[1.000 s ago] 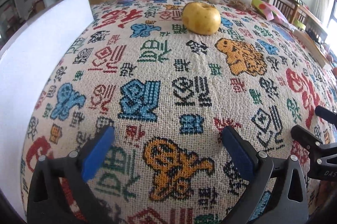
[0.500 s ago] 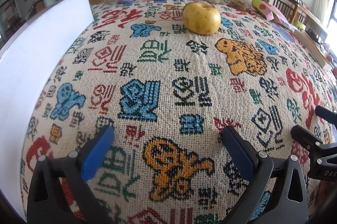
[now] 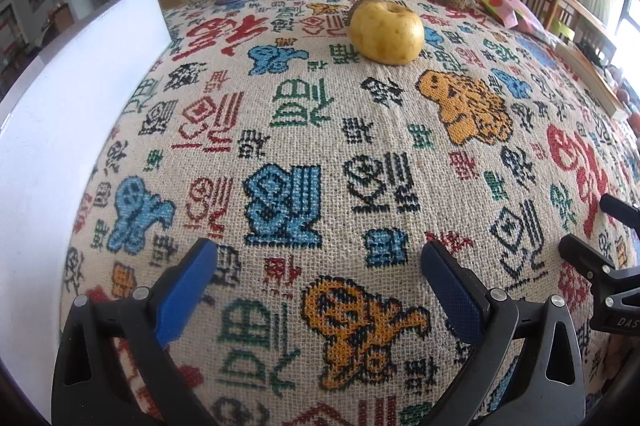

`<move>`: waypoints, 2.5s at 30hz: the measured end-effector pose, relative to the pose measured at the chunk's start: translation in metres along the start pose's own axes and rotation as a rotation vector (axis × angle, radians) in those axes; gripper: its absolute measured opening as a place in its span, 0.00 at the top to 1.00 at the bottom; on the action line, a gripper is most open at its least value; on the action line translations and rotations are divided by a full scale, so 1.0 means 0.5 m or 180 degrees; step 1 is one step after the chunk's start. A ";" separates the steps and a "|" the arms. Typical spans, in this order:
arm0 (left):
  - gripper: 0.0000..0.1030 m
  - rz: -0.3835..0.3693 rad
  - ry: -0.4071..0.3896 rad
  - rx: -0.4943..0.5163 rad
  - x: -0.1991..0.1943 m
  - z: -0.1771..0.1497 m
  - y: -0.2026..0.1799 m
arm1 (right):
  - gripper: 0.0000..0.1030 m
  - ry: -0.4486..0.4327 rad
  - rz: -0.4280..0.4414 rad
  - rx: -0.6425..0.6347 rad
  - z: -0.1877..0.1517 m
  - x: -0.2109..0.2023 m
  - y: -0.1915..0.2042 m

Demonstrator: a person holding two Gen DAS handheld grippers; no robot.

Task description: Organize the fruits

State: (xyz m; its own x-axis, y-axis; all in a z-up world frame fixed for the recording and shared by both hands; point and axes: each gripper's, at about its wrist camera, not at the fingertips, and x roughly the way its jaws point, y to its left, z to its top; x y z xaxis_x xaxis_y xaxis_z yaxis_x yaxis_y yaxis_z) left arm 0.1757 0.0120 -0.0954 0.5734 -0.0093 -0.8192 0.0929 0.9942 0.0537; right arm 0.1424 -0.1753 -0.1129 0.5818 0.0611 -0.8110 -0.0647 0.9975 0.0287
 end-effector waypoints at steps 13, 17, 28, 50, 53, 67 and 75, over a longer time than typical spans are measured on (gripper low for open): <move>0.00 0.0043 -0.0080 -0.0339 0.019 -0.011 0.092 | 0.00 0.0089 0.0086 -0.0190 0.047 0.013 0.032; 0.00 0.0040 -0.0080 -0.0341 0.019 -0.011 0.094 | 0.00 -0.0227 0.0294 -0.0508 0.160 0.037 0.111; 0.00 0.0038 -0.0078 -0.0344 0.022 -0.010 0.095 | 0.33 -0.0081 0.0466 -0.0364 0.357 0.235 0.223; 0.00 0.0051 -0.0076 -0.0345 0.025 -0.011 0.093 | 0.01 -0.0011 0.0067 -0.0265 0.043 0.024 -0.012; 0.01 0.0054 -0.0069 -0.0320 0.026 -0.006 0.087 | 0.00 0.0007 0.0120 -0.0183 0.043 0.027 -0.022; 0.00 -0.0339 -0.0028 0.0214 0.215 0.284 -0.086 | 0.00 0.0008 0.0100 -0.0179 0.043 0.028 -0.020; 0.58 -0.0488 -0.0218 0.0390 0.246 0.381 -0.121 | 0.00 0.0007 0.0101 -0.0178 0.043 0.028 -0.020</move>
State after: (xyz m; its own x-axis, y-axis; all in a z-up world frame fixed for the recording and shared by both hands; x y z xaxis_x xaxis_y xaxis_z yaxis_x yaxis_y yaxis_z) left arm 0.3955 -0.0697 -0.0907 0.5987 -0.1708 -0.7826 0.2793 0.9602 0.0041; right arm 0.1688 -0.1835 -0.1119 0.5770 0.0924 -0.8115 -0.1282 0.9915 0.0218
